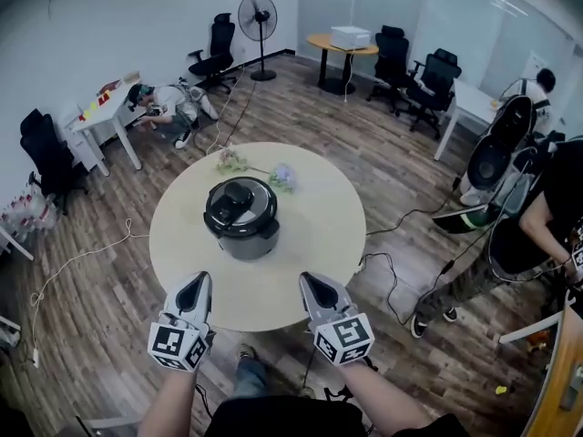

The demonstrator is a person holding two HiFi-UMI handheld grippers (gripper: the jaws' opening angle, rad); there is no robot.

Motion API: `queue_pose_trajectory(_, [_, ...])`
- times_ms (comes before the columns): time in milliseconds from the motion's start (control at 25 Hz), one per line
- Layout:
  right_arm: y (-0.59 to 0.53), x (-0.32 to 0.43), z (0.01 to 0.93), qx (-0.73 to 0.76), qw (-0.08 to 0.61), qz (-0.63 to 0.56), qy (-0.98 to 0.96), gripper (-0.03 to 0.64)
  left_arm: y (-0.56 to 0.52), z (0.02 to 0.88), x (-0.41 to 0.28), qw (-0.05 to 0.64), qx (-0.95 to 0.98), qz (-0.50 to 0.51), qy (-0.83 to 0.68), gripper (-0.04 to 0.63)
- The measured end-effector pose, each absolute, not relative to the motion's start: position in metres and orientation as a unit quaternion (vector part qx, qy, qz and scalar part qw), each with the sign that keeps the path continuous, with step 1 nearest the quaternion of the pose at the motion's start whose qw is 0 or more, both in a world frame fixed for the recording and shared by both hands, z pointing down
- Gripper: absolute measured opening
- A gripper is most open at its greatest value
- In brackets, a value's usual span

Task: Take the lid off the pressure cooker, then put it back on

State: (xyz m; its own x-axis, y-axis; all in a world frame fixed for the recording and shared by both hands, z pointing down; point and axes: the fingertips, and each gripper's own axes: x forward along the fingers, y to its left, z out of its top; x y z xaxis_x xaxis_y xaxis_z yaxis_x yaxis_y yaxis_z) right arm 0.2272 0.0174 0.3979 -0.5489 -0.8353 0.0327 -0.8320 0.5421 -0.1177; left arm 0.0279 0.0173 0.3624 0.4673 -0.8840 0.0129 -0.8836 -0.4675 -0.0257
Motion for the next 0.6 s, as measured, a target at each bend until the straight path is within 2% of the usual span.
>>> queue_pose_trajectory(240, [0.054,0.236,0.386,-0.471,0.042,-0.072,0.878,0.008,0.066,0.350,0.033,0.021,-0.847,-0.022,0.531,0.000])
queue_pose_trajectory(600, [0.081,0.239,0.348,-0.479,0.052,-0.029,0.876,0.008,0.094,0.311,0.037,0.058,-0.846,0.007,0.530,0.000])
